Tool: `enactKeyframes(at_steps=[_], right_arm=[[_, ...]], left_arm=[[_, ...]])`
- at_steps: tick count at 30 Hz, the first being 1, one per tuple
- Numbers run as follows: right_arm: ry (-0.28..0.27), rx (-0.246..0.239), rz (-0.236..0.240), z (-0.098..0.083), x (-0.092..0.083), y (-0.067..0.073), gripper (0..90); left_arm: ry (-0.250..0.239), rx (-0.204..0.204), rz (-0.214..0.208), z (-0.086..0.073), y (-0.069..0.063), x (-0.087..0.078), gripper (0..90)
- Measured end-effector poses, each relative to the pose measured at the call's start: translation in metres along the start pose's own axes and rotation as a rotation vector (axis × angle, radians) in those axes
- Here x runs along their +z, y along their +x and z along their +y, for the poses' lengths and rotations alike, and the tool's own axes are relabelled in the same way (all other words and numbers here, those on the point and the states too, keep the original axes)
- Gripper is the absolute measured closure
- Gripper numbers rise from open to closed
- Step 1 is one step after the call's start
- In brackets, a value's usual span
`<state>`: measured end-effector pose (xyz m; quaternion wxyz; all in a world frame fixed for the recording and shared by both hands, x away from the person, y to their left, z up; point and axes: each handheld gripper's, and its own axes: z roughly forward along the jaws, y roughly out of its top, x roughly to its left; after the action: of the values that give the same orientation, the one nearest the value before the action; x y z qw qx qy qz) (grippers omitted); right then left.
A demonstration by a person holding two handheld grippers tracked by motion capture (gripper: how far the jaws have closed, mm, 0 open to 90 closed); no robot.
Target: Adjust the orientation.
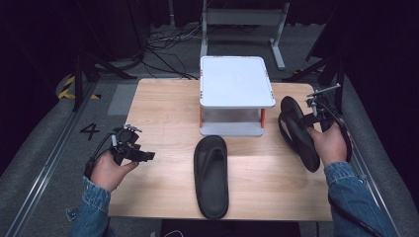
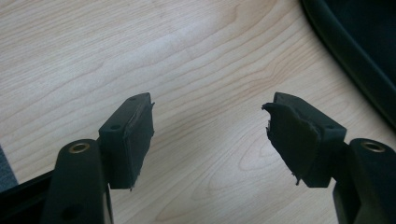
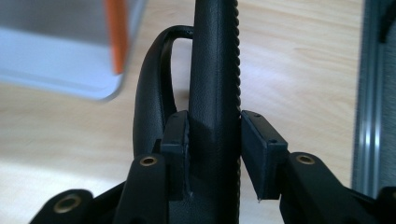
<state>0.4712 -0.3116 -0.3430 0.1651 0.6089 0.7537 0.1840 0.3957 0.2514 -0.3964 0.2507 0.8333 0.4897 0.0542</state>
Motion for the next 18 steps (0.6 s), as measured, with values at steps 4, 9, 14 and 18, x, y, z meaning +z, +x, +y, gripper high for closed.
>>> enactKeyframes(at_steps=[4, 9, 14, 18], right_arm=[[-0.021, -0.015, 0.076, -0.018, -0.018, 0.013, 64.2], [-0.035, -0.052, 0.163, -0.037, -0.03, 0.036, 64.3], [-0.039, -0.083, 0.257, -0.049, -0.032, 0.057, 64.3], [-0.02, -0.104, 0.343, -0.056, -0.029, 0.076, 64.3]], left_arm=[[0.001, 0.017, -0.007, 0.007, -0.004, 0.003, 31.8], [0.009, 0.031, -0.014, 0.014, -0.008, 0.009, 32.0], [0.013, 0.046, -0.024, 0.019, -0.011, 0.012, 32.1], [0.011, 0.047, -0.028, 0.022, -0.011, 0.014, 32.1]])
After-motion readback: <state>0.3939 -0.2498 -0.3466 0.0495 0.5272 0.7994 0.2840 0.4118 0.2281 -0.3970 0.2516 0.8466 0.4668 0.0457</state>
